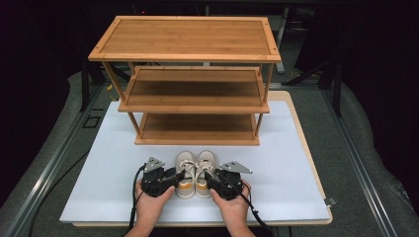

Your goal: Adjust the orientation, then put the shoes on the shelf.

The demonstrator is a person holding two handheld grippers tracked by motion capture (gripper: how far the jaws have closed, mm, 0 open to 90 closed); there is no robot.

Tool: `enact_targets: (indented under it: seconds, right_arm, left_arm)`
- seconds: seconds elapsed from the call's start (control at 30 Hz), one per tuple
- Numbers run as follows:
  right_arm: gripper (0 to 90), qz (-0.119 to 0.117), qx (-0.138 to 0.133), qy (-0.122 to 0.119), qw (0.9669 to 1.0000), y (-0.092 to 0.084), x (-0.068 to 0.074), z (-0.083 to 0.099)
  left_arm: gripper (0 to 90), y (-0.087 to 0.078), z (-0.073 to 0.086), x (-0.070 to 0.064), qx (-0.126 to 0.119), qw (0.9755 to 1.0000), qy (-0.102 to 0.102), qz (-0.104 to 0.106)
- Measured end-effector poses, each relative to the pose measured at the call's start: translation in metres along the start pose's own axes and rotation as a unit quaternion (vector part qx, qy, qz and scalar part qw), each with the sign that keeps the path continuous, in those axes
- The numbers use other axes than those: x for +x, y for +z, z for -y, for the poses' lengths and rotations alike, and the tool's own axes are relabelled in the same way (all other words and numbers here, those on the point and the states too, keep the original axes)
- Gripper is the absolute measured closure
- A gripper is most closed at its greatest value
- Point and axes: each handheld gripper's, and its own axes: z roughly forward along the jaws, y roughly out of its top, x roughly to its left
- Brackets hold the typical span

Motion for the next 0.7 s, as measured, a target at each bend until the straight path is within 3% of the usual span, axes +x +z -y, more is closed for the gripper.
enact_targets:
  seconds: [0.13,0.3,0.5,0.7]
  right_arm:
    - [53.1,0.006,-0.002,0.005,1.0,0.0004,0.0004,0.0004]
    - [52.6,-0.014,0.008,0.028,0.9995,0.0014,-0.0034,-0.0001]
    - [53.3,-0.013,-0.003,0.041,0.9991,0.0009,-0.0035,0.0029]
    - [54.1,-0.005,-0.009,0.047,0.9988,0.0011,-0.0011,0.0042]
  left_arm:
    - [54.6,0.0001,0.0026,0.0004,-0.01,0.9999,-0.002,-0.001]
    - [55.0,-0.0007,0.0061,0.0021,-0.021,0.9997,-0.011,-0.001]
    - [51.7,0.0007,0.0096,0.0067,-0.026,0.9982,-0.052,0.012]
    - [52.7,0.0008,0.0098,0.0025,-0.03,0.9984,-0.048,0.002]
